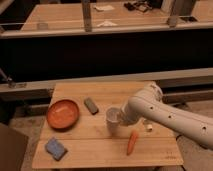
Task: Pick up the ceramic cup
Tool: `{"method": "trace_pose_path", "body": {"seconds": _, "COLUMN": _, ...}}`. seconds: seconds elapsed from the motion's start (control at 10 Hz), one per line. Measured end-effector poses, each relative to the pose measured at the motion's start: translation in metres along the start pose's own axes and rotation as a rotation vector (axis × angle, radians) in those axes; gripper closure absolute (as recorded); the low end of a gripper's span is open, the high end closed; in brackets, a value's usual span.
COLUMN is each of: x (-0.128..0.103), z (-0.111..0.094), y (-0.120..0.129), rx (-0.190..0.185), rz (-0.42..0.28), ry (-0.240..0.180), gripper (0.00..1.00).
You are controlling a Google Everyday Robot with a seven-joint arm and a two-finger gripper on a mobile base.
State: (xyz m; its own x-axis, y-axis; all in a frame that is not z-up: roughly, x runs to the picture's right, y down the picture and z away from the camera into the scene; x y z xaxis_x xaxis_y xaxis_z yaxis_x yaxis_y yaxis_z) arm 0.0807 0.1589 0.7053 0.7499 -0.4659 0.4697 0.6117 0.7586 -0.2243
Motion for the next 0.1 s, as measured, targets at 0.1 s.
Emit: {"method": "trace_pose_path", "body": {"seconds": 0.1, "x": 0.0, "z": 0.0, "y": 0.0001, "rx": 0.0, "rz": 0.0, "ry": 0.0, "gripper": 0.96}}
